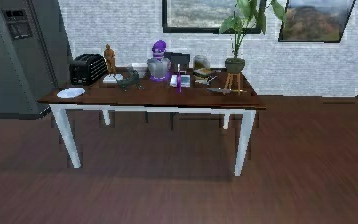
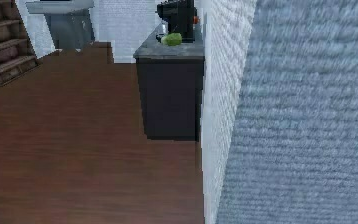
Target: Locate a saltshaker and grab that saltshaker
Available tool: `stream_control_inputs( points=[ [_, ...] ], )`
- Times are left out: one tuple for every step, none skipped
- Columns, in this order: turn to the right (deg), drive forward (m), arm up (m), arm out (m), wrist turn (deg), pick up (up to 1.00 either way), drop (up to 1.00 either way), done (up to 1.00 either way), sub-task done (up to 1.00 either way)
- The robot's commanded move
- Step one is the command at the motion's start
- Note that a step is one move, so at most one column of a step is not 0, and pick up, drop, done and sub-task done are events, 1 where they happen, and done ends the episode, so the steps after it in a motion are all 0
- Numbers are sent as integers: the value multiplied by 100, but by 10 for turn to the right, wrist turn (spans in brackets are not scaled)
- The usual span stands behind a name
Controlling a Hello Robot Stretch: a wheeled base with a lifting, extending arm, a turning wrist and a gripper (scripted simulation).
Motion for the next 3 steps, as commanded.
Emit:
stream_control_inputs(
  points=[
    [0, 5, 0, 0, 0, 0, 0, 0, 0],
    [300, 0, 0, 0, 0, 0, 0, 0, 0],
    [30, 0, 0, 0, 0, 0, 0, 0, 0]
  ],
)
